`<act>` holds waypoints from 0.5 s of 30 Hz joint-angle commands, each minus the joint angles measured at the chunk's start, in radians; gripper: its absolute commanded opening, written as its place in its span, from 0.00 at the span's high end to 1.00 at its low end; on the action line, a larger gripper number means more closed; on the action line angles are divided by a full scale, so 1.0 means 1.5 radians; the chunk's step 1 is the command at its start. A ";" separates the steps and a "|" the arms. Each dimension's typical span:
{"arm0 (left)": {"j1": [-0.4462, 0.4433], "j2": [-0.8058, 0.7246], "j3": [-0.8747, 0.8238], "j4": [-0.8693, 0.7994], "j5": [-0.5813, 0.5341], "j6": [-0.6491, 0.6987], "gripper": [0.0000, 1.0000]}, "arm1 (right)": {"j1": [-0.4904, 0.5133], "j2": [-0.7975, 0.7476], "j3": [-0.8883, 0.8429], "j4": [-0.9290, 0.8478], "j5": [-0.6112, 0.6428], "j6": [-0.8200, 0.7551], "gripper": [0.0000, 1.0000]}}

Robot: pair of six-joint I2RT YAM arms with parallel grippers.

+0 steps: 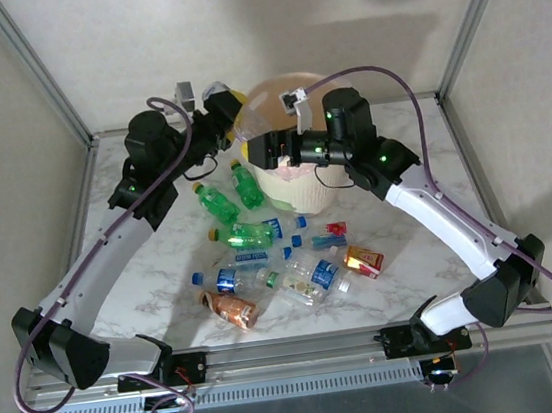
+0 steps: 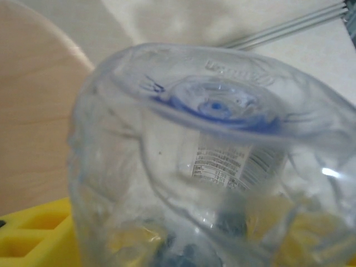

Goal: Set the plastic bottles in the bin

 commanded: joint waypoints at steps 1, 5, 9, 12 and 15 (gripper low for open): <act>-0.010 0.015 0.006 0.060 0.034 -0.026 0.36 | 0.006 0.003 0.027 -0.003 0.001 -0.013 0.06; -0.017 0.030 0.010 0.058 0.036 -0.024 0.37 | 0.006 -0.003 0.030 0.002 0.013 -0.015 0.13; -0.020 0.039 0.008 0.053 0.027 -0.024 0.34 | 0.006 -0.009 0.028 0.002 0.016 -0.016 0.22; -0.020 0.043 0.013 0.045 0.010 -0.023 0.29 | 0.006 -0.016 0.021 -0.001 0.028 -0.017 0.28; -0.020 0.055 0.030 0.037 0.001 -0.020 0.29 | 0.006 -0.025 0.014 -0.001 0.038 -0.016 0.31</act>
